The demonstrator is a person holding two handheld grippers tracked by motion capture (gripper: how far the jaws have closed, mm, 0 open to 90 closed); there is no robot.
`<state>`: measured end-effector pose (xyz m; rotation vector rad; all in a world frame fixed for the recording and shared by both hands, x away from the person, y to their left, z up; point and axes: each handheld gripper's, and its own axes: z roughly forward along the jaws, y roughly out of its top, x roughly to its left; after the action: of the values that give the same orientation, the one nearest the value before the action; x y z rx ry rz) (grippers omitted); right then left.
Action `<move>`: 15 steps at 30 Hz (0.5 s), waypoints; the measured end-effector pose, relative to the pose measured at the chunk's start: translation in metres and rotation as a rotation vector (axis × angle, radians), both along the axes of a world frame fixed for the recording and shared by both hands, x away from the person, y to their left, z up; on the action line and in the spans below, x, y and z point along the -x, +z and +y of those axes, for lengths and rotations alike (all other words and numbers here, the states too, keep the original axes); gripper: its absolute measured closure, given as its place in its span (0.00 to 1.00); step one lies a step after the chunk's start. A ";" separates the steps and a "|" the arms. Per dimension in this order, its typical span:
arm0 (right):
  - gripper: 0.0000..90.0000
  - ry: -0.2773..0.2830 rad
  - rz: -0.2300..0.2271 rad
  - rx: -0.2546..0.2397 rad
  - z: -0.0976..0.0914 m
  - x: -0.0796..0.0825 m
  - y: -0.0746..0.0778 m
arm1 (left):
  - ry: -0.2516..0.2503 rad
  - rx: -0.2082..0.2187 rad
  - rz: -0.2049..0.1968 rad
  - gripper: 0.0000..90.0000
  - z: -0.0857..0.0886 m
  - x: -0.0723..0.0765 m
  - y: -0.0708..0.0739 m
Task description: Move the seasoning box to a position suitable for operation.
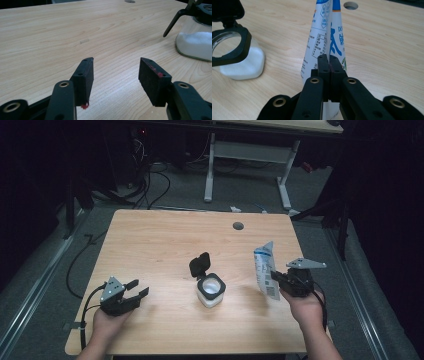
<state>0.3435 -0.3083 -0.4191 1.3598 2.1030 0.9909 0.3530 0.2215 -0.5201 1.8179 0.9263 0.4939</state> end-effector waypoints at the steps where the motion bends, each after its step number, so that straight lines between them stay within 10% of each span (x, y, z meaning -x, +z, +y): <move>1: 1.00 -0.005 -0.009 -0.005 0.000 0.001 -0.001 | 0.002 0.003 0.000 0.51 0.000 0.000 0.000; 15: 1.00 -0.042 -0.136 -0.086 -0.010 0.006 -0.019 | -0.005 -0.009 0.005 0.51 -0.002 0.001 -0.001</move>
<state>0.3378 -0.3181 -0.4380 1.3329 1.9448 1.1346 0.3523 0.2200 -0.5212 1.8301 0.9242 0.4916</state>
